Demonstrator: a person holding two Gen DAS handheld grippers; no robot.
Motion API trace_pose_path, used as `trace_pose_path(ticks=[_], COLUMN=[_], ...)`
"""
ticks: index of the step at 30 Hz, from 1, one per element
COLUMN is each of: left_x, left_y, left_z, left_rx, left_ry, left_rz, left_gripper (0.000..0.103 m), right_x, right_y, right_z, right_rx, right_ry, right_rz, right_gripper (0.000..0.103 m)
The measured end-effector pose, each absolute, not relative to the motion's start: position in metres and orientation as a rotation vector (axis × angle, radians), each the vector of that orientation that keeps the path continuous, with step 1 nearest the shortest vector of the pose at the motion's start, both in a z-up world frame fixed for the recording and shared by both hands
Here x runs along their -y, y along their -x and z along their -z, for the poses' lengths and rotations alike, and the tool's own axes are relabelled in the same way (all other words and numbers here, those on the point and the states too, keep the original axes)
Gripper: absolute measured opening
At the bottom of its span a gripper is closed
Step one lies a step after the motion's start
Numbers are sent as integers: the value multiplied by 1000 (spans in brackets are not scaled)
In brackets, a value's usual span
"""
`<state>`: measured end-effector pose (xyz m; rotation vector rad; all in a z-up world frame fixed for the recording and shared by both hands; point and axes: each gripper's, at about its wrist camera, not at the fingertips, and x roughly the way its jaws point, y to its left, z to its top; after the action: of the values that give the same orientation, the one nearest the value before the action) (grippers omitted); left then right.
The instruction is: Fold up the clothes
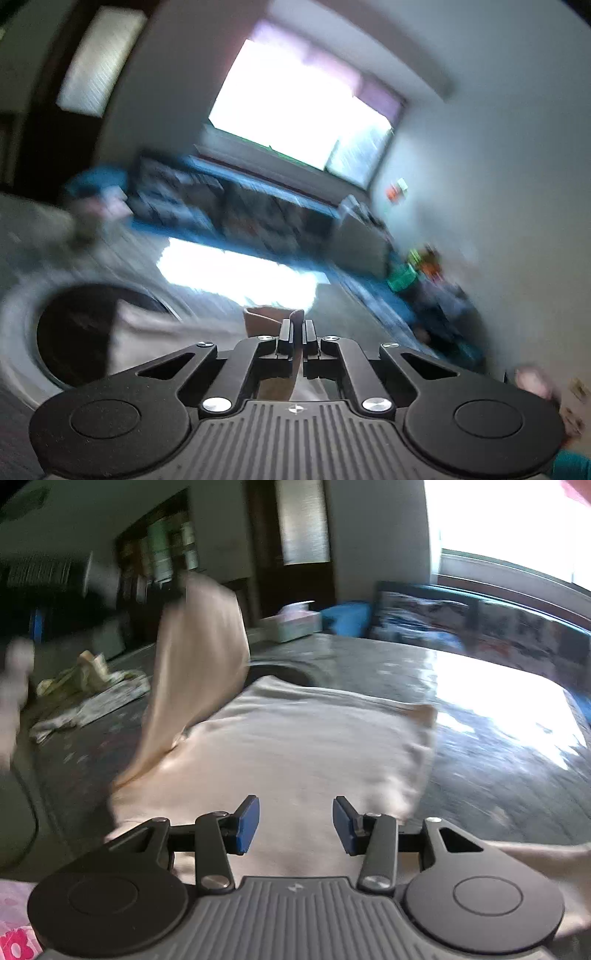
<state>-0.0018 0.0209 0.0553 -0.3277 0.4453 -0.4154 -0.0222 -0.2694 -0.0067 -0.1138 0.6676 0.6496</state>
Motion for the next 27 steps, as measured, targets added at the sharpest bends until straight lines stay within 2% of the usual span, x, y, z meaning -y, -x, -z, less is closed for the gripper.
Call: trace_pose_path(ticks=[8,11,24,26,27], left_x=[35,30,-52,-63,-67], left_y=[-20,-19,-38,-41,-43], left_z=[19,23,29,34,37], left_rx=[-697,-717,-686,-696,-700], left_ry=[247,228,138,126,117], left_rz=[558,579,347,321,309], left_gripper=[9,13,13,13,13], right_x=[318,322,271,268,267], right_y=[21,24,4,1,0], right_z=[6,6,29,33,35], right_rx=[-675,-679,-730,-741,-747], right_ry=[48,32,78,92,98], right_rz=[-501,-496,-602,-604,-605], right_gripper=[44,44,44,42,37])
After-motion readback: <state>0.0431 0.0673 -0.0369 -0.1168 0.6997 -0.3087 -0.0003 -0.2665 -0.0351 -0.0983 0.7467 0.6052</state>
